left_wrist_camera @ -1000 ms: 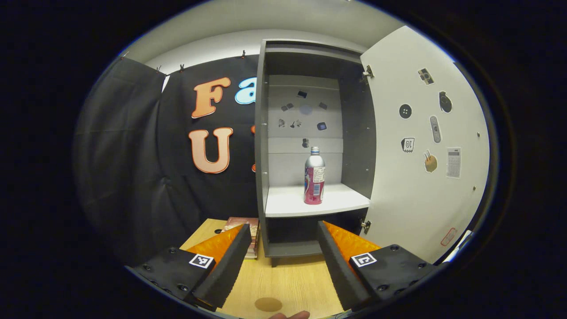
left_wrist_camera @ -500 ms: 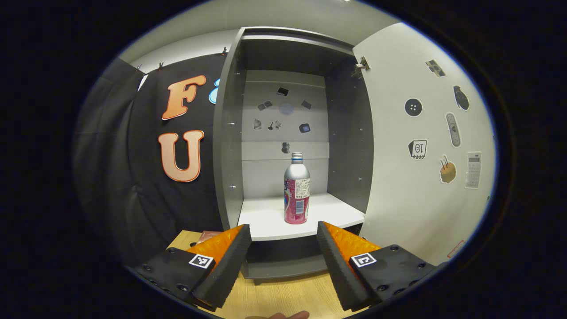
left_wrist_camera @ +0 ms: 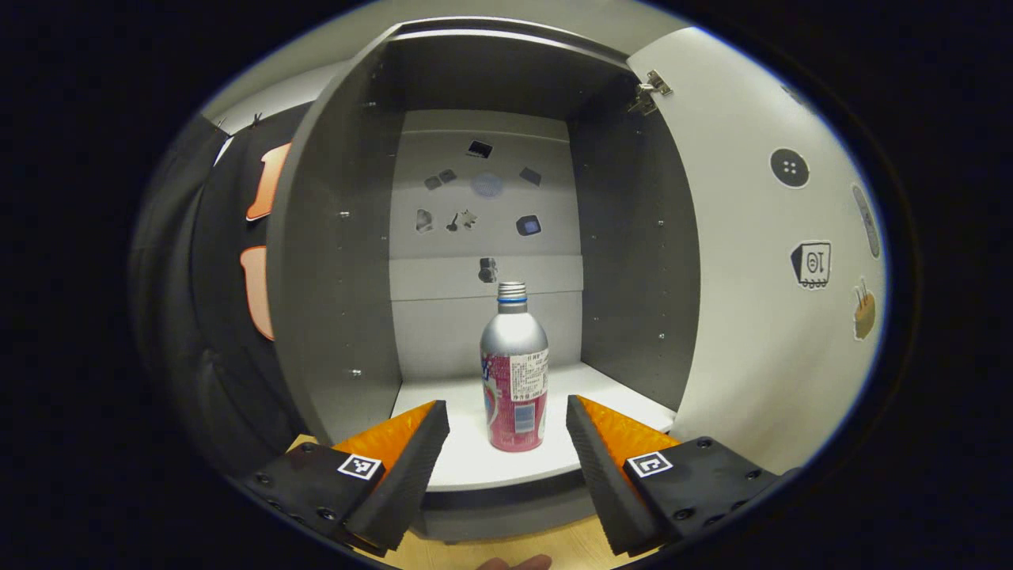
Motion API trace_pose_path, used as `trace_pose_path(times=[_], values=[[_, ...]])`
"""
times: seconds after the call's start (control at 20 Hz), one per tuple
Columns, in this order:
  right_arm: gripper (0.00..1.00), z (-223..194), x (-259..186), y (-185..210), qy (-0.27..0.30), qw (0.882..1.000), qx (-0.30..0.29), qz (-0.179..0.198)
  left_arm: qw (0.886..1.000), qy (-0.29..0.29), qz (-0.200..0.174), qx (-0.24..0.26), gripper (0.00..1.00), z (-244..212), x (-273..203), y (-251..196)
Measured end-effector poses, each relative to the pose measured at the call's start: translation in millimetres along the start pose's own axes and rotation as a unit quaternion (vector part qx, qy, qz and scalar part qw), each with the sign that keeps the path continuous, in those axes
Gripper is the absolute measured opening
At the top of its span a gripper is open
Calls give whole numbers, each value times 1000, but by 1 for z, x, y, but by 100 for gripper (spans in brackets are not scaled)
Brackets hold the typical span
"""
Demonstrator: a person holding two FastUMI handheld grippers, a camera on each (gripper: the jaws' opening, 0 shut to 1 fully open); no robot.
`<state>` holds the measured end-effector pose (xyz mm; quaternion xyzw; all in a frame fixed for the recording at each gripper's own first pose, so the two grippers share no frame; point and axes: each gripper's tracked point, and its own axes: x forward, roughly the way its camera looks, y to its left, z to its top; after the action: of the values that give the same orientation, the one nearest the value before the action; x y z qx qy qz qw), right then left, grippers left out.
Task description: Open the cabinet door with the right hand, grasp the bottle in the cabinet with the left hand and place it on the coaster, then close the cabinet door with the right hand.
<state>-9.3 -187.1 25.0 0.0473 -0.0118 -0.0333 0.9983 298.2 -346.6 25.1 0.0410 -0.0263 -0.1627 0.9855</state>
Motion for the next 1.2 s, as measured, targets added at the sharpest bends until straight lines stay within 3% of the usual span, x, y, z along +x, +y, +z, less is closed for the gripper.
trace_pose_path(times=[0.05,0.5,0.55,0.6,0.95,1.2], values=[[71,-4,6,0,8,1000,0,-4,1000,-1,-1,0,95,-1,12,-1],[74,-22,39,-10,44,998,-3,-44,1000,5,4,-12,99,-11,87,-3],[74,-24,39,-9,48,998,-1,-46,1000,3,9,-6,96,-9,84,-1],[73,-26,38,-10,50,998,1,-47,1000,-5,10,-2,85,-5,81,-1],[73,-27,13,-4,57,998,9,-28,998,-56,10,9,85,29,-1,0],[74,-40,-22,4,77,997,10,0,998,-42,32,26,85,-8,-90,14]])
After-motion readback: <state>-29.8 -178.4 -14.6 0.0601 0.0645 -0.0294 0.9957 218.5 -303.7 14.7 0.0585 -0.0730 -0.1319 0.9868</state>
